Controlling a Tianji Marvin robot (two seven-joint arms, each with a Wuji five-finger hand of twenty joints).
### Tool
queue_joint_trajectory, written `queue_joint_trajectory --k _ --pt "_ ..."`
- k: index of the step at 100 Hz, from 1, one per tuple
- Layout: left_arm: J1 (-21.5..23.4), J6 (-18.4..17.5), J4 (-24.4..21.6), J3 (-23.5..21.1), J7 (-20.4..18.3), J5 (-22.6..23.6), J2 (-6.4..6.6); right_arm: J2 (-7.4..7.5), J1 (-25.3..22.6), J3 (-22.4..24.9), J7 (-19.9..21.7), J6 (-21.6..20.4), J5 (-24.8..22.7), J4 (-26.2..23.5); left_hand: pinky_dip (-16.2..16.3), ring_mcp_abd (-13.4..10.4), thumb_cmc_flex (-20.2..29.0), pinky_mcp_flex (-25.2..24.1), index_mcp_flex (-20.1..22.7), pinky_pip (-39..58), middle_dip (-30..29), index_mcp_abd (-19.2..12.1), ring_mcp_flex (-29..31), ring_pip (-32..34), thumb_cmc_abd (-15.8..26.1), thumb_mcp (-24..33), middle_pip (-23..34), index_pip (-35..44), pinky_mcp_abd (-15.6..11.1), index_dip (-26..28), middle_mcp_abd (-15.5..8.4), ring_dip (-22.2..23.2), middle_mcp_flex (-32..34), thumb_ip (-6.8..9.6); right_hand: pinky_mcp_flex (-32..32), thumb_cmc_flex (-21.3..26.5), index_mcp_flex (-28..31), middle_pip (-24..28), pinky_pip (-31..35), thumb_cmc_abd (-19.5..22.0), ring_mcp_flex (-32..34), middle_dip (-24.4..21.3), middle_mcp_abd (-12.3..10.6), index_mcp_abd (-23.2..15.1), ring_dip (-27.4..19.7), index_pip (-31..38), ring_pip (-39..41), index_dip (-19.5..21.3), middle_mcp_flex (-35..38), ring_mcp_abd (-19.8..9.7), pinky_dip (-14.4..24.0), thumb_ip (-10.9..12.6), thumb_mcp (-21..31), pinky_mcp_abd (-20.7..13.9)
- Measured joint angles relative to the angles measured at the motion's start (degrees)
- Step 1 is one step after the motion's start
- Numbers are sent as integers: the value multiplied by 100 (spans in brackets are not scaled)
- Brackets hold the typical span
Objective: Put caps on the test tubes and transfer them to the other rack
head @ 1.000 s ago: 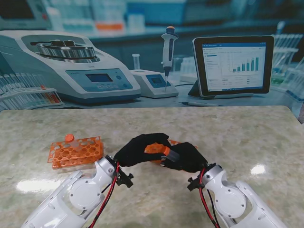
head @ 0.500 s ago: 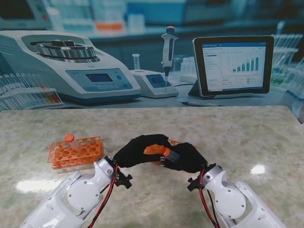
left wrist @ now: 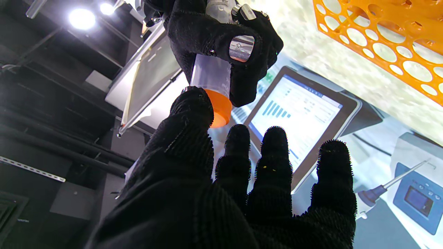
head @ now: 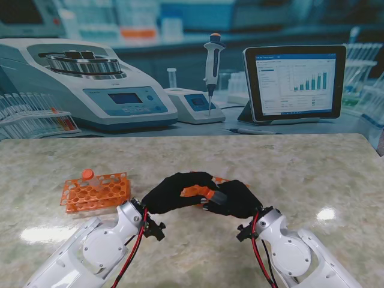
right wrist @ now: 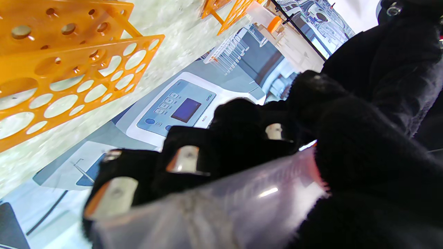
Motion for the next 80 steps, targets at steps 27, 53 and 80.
queue_joint_trajectory --k 27,53,80 --pt "34 -66 -34 -43 -118 -12 36 -1 1 -2 6 4 6 -2 0 52 73 -28 284 -88 -64 -411 0 -47 240 183 -11 101 2 14 -11 -52 0 12 0 0 0 0 0 0 0 0 0 0 2 -3 0 0 0 0 0 0 0 0" --pt "75 -94 -77 -87 -180 -26 55 -2 14 -6 6 10 15 -2 0 130 81 -66 498 -122 -75 -491 0 -56 370 239 -68 460 4 85 -12 -59 0 48 0 0 0 0 0 0 0 0 0 0 2 -2 0 0 0 0 0 0 0 0" --pt "84 -94 -104 -91 -215 -110 70 -2 29 -7 6 11 19 -2 0 131 69 -80 500 -241 -87 -476 0 -109 370 -134 -73 539 4 85 -12 -127 -2 78 0 0 0 0 0 0 0 0 0 0 2 -2 0 3 0 0 -3 0 0 0"
